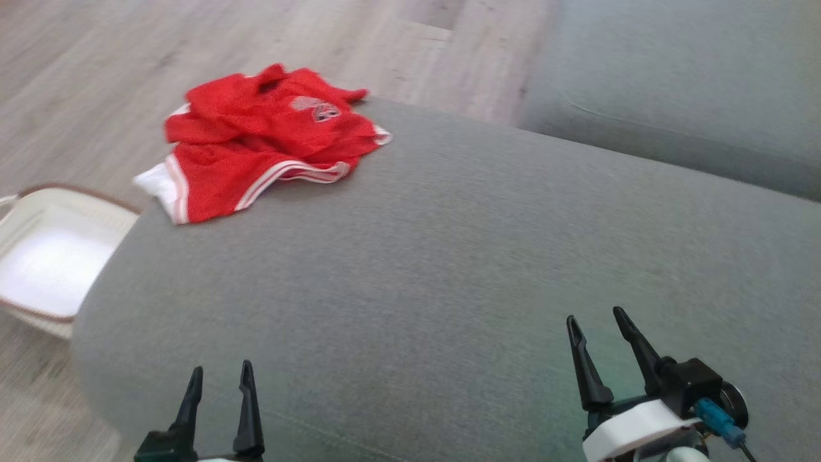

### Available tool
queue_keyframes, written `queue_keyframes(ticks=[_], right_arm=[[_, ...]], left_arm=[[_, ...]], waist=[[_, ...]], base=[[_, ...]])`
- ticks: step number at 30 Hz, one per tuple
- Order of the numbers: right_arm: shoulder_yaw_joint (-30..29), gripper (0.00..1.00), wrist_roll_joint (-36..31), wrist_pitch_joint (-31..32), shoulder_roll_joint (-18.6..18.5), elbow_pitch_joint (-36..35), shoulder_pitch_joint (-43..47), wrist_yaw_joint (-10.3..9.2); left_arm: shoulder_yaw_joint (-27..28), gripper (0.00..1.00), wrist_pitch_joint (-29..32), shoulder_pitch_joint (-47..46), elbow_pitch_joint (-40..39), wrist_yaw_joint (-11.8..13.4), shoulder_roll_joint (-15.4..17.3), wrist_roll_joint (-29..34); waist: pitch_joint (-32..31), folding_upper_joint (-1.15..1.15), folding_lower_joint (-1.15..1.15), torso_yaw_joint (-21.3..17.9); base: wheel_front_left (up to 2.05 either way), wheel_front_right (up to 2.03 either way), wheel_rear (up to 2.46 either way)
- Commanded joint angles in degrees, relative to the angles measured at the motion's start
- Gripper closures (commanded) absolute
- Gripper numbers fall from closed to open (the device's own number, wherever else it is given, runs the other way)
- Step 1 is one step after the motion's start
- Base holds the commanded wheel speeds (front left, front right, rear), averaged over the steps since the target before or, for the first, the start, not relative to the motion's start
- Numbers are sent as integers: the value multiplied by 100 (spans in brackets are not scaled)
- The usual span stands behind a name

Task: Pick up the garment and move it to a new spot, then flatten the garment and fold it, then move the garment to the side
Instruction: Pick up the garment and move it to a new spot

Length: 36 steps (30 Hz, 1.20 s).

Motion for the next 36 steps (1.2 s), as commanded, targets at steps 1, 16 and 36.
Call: queue_keyframes(ticks=[1,16,36], right_arm=[[145,0,43,-78,-50,-143,-99,44],[181,0,-11,-78,-50,-205,-73,44],[156,0,-948,142,-50,-1350,-861,44]], left_arm=[[205,0,10,-137,-234,25,79,-33],[559,0,4,-48,-880,201,389,-165],[1335,0,1649,-4132,-1817,-494,2808,-209]], waist=[[-75,0,0,300],[3,0,0,480],[1889,0,0,-502]], base=[[0,0,0],[0,0,0],[0,0,0]])
